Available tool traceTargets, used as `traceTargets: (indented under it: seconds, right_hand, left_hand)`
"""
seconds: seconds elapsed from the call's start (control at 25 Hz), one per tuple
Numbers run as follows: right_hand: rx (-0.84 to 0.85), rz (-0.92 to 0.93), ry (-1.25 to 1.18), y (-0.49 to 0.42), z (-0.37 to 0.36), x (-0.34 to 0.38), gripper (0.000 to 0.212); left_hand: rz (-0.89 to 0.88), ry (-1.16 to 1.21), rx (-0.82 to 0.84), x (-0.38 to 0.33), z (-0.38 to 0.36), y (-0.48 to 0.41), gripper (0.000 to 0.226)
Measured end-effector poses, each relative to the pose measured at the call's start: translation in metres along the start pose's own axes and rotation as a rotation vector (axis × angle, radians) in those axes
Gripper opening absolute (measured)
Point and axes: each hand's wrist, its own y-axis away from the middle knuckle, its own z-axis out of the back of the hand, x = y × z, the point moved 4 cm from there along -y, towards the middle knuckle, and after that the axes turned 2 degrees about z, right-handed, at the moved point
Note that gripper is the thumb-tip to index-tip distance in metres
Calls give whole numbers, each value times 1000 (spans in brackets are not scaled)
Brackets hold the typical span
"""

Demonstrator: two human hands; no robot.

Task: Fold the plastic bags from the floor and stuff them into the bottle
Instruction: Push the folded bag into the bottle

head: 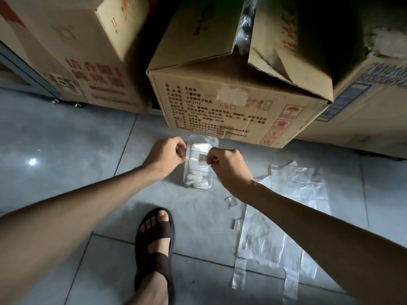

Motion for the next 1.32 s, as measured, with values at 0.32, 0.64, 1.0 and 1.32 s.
traceTargets:
  seconds: [0.32,0.64,1.0,1.32]
  right_hand:
    - [285,107,431,-23,-46,12,33]
    - [520,22,503,-24,-56,12,30]
    - [575,105,566,-22,-56,20,27]
    - [49,-9,67,46,42,-71,24]
  left_hand:
    - [226,20,16,19,-28,-20,18]
    - [229,76,3,20,-29,-19,13]
    - [192,-1,1,16,-31,-16,18]
    - [65,32,-138,-42,-30,15,34]
